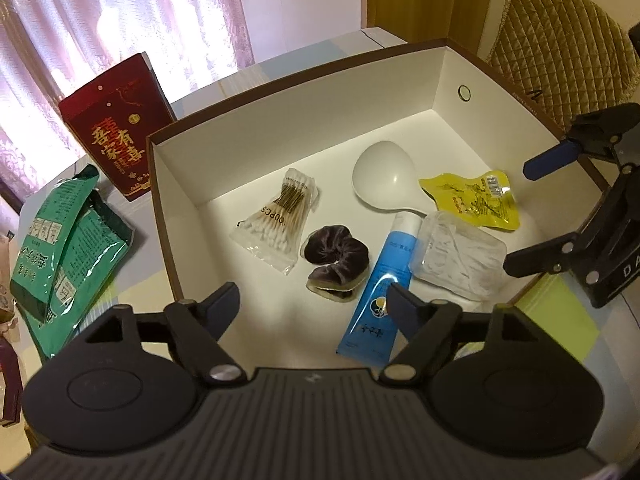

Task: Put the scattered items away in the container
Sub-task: 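Open both tools to drop the swab pack and floss box into the box, then move both tools back toward the pill bottle and hair clip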

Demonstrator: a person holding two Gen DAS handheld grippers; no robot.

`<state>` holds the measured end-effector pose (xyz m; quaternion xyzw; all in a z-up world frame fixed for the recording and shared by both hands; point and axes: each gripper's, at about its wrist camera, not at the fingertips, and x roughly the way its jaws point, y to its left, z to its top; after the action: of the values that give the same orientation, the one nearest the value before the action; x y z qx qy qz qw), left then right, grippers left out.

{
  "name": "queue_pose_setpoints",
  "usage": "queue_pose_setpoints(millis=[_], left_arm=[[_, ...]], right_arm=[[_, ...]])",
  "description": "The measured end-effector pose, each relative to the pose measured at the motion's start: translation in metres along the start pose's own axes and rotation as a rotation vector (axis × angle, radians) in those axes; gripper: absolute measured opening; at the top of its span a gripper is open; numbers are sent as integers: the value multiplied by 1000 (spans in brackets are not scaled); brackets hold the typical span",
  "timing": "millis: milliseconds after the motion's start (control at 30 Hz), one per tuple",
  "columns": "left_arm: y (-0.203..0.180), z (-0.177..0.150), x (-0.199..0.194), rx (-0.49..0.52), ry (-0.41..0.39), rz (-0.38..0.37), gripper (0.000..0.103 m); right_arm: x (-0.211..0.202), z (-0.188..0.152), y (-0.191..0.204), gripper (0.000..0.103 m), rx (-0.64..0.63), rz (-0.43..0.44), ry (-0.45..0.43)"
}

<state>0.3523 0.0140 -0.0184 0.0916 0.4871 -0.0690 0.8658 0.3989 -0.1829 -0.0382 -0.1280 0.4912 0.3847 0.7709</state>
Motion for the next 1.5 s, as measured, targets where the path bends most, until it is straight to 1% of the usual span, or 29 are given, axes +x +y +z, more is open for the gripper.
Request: queue_pose_setpoints(millis=[400,1000,1167,1333,1500], left_arm=[[-12,-5,-18,-18,-9,41,82],[-25,-19,-62,-31,-64,75,82],[-29,-25,-74,-38,-77,88,82],[-32,-31,-88,-54,-96,101,82],[-36,-40,-99,-74,-113,110,82]], right_arm=[[-17,-7,17,103,27,-82,-47],[-54,-19,34,103,91,-173,-167],[-66,-24,36,103,127,-165,-202],[-77,-28,41,103,123,-170,-229],[-87,-34,47,103,130,-157,-251]])
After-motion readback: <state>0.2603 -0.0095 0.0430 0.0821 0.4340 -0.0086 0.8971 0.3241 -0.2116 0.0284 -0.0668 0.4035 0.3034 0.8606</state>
